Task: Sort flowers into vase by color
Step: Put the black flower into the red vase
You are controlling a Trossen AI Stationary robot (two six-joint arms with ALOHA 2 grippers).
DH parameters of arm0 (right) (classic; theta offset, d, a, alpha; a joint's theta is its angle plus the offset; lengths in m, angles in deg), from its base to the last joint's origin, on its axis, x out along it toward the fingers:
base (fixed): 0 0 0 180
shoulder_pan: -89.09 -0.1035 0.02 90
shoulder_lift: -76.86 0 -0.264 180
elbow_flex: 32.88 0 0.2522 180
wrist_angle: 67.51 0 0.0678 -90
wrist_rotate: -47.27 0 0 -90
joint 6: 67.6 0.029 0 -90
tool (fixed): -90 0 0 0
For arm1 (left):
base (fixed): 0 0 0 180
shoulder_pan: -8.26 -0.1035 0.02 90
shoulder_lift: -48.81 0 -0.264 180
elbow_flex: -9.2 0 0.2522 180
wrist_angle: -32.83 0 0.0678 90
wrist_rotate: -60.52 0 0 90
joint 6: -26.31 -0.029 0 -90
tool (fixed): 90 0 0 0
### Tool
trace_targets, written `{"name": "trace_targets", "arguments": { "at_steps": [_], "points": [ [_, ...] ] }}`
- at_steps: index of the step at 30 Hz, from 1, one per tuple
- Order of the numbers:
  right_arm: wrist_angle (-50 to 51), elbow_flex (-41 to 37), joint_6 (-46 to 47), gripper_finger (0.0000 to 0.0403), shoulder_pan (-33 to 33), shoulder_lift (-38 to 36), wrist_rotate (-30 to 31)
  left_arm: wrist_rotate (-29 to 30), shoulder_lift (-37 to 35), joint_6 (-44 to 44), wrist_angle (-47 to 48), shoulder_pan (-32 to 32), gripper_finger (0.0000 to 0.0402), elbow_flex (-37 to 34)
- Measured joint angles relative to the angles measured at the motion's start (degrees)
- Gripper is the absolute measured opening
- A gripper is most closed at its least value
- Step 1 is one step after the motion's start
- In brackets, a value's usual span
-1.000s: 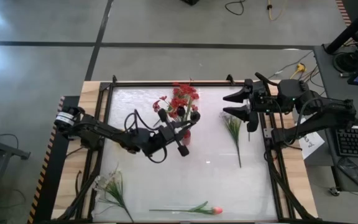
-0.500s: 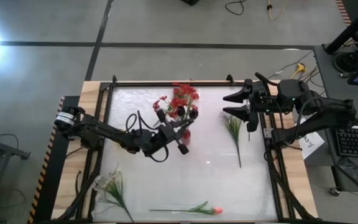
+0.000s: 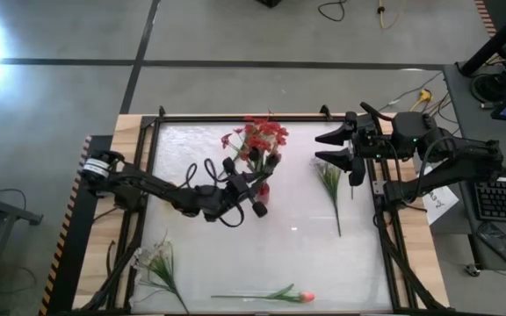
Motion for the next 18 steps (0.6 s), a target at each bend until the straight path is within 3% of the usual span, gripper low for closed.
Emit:
{"name": "trace_targets", "arguments": {
  "at_steps": [10, 18],
  "points": [
    [0.7, 0.0, 0.8, 0.0221, 0.0, 0.5, 0.0, 1.5, -0.5, 16.7, 11.8, 0.0, 0.0004, 0.3],
    [0.6, 0.0, 0.6, 0.0221, 0.0, 1.9, 0.0, -3.2, -4.8, 26.2, 28.1, 0.0, 0.0080, 1.6]
  ]
}}
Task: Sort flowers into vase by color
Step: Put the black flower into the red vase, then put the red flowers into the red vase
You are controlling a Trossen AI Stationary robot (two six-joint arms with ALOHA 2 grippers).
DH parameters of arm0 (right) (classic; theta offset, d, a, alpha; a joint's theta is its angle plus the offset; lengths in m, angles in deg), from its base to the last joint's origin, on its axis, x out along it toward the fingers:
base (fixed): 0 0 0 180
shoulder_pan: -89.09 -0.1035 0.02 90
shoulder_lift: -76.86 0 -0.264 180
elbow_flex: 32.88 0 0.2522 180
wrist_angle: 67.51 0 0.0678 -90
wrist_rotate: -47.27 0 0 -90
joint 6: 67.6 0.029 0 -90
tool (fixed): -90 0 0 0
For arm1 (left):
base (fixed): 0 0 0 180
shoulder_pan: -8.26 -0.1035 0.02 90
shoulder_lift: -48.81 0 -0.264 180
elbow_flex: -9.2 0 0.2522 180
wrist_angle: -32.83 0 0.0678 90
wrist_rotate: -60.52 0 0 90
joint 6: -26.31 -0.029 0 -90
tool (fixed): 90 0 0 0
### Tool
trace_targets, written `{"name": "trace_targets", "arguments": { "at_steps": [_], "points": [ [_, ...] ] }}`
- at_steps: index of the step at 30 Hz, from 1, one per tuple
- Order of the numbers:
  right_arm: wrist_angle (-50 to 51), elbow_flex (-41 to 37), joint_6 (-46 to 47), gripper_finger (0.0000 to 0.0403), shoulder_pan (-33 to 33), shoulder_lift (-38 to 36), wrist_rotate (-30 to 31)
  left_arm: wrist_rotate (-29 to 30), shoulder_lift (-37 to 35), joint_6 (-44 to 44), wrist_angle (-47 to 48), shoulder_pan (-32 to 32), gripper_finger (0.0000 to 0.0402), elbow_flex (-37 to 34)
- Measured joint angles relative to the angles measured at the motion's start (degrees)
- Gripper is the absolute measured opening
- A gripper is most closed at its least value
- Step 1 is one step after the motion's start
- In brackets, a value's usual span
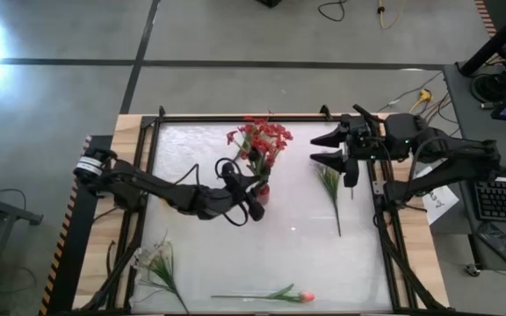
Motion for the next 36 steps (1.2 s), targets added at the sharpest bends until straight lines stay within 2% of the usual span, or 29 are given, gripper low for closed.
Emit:
{"name": "trace_targets", "arguments": {
  "at_steps": [4, 12, 15, 19, 22, 25, 27, 32, 36],
  "points": [
    [0.0, 0.0, -0.6, 0.0221, 0.0, 0.6, 0.0, -4.7, -2.7, 2.0, 10.9, 0.0, 0.0131, 2.5],
    [0.0, 0.0, -0.7, 0.0221, 0.0, 0.6, 0.0, -11.9, -7.4, 13.3, 45.6, 0.1, 0.0206, 10.8],
    [-0.1, 0.0, -1.4, 0.0221, 0.0, 0.3, 0.0, -10.9, -9.1, 18.2, 55.3, 0.2, 0.0216, 11.8],
    [0.0, 0.0, -1.6, 0.0221, 0.0, -0.1, 0.1, -8.6, -11.0, 22.4, 59.8, -1.3, 0.0211, 8.0],
    [0.1, 0.0, -0.4, 0.0221, 0.0, -0.1, 0.1, -10.1, -10.9, 26.3, 59.8, -3.7, 0.0199, 3.0],
    [0.7, 0.0, 0.8, 0.0221, 0.0, -0.3, 0.0, -10.6, -10.1, 26.6, 55.2, -5.8, 0.0187, -2.7],
    [1.3, 0.0, 2.0, 0.0221, 0.0, -0.5, 0.0, -11.6, -9.9, 23.6, 48.0, -7.6, 0.0179, -7.1],
    [2.1, 0.0, 4.1, 0.0221, 0.0, -0.9, -0.1, -16.2, -9.2, 11.3, 20.8, -14.3, 0.0163, -17.1],
    [2.0, 0.0, 6.2, 0.0221, 0.0, -1.1, -0.1, -18.3, -8.0, 8.5, 16.9, -21.8, 0.0151, -19.2]
  ]
}}
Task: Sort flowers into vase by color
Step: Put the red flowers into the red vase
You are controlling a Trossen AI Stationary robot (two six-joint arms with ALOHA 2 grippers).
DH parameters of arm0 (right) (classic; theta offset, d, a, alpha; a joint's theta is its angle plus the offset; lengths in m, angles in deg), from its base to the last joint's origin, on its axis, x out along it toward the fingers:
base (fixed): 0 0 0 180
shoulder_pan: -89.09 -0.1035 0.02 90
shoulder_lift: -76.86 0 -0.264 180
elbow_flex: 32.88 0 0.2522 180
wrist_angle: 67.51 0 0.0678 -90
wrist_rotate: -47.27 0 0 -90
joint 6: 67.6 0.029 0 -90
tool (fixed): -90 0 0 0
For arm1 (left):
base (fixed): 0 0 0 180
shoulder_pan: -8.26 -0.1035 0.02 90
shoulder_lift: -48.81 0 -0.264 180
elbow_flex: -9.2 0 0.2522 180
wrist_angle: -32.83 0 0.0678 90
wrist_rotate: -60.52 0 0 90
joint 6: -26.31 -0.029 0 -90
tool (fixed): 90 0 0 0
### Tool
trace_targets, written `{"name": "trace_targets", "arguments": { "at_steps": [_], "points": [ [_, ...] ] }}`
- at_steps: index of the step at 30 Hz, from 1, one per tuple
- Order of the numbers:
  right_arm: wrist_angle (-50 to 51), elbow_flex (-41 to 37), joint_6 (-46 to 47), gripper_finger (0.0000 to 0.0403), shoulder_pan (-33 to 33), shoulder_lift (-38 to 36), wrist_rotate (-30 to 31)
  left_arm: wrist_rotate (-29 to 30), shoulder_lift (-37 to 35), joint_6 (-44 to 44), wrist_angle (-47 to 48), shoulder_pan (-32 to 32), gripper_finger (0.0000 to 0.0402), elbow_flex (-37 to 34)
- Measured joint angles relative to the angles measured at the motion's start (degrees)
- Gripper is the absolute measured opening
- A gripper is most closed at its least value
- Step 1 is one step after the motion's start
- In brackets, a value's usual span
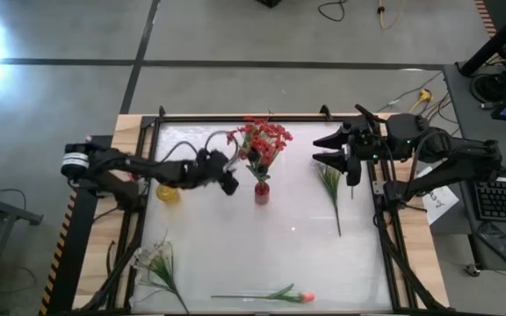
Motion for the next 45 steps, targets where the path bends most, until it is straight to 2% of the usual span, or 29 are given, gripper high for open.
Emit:
{"name": "trace_targets", "arguments": {
  "at_steps": [3, 8, 12, 20, 25, 30, 38, 45],
  "points": [
    [0.0, 0.0, 0.3, 0.0221, 0.0, 0.1, 0.0, -1.0, 1.6, -6.6, -1.8, -3.7, 0.0140, -0.5],
    [0.0, 0.0, 2.0, 0.0221, 0.0, 0.3, 0.0, -7.3, 5.7, -14.1, -10.8, -7.6, 0.0134, -0.4],
    [0.5, 0.0, 3.2, 0.0221, 0.0, 0.3, 0.0, -7.1, 10.1, -13.9, -13.3, -10.1, 0.0149, -0.5],
    [1.1, 0.0, 3.0, 0.0221, 0.0, 0.3, 1.2, -6.9, 18.4, -13.2, -20.0, -12.4, 0.0209, 0.6],
    [1.4, 0.0, 2.9, 0.0221, 0.0, 0.3, 1.5, -7.0, 23.8, -12.0, -19.8, -12.1, 0.0212, 4.2],
    [3.3, 0.0, 2.9, 0.0221, 0.0, -0.2, 1.5, -5.7, 25.5, -10.1, -16.0, -12.0, 0.0162, 7.0],
    [5.6, 0.0, 2.8, 0.0221, 0.0, -1.6, 1.5, -5.9, 22.0, -6.3, -6.6, -12.4, 0.0016, 7.2],
    [7.7, 0.0, 3.6, 0.0221, 0.0, -4.2, 1.5, -8.6, 16.0, -6.5, 3.2, -12.2, 0.0002, 6.7]
  ]
}}
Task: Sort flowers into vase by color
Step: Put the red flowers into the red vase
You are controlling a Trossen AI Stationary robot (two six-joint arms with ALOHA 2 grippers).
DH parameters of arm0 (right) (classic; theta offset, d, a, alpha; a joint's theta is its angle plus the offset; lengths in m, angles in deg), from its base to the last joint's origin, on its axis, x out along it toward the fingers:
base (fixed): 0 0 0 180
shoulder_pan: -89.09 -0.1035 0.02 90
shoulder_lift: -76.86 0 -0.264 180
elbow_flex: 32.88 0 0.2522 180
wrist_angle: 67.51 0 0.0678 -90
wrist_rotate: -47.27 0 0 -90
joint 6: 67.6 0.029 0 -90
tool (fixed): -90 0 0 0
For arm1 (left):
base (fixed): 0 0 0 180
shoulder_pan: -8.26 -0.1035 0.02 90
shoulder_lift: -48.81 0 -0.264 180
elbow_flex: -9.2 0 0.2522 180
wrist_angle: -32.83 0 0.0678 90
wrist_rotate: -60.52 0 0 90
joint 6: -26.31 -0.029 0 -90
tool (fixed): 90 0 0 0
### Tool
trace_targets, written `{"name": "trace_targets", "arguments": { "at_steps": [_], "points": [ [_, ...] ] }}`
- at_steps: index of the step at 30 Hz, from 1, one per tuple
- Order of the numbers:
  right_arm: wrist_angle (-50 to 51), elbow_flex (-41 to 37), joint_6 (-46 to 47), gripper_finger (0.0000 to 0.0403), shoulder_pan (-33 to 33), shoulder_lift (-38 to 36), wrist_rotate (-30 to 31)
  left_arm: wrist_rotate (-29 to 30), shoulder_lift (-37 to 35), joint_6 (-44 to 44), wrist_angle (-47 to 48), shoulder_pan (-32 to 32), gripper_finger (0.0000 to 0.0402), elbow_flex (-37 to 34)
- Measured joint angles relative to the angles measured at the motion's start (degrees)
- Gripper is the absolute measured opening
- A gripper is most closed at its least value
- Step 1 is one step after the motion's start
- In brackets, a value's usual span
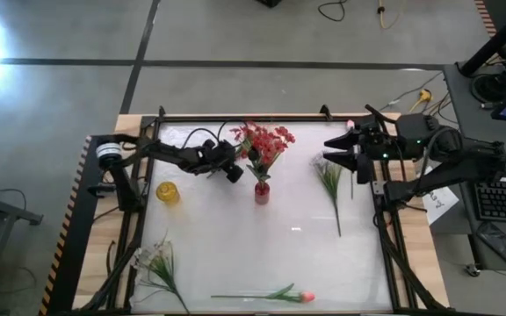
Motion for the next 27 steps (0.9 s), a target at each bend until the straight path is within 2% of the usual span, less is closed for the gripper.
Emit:
{"name": "trace_targets", "arguments": {
  "at_steps": [8, 17, 21, 27],
  "points": [
    [1.9, 0.0, -0.4, 0.0221, 0.0, -1.3, 0.0, 1.0, -11.9, 0.9, 20.4, 0.3, 0.0000, -0.3],
    [4.2, -0.1, -0.8, 0.0221, 0.0, -0.2, 0.0, 7.1, -30.2, 11.0, 38.6, 0.4, 0.0000, -0.6],
    [4.3, -0.1, -1.4, 0.0221, 0.0, 0.8, 0.0, 8.2, -40.2, 14.3, 39.7, 0.4, 0.0000, -0.6],
    [5.1, -0.1, -1.5, 0.0221, 0.0, 2.7, 0.0, 13.9, -53.5, 15.3, 39.7, 0.4, 0.0000, 1.8]
  ]
}}
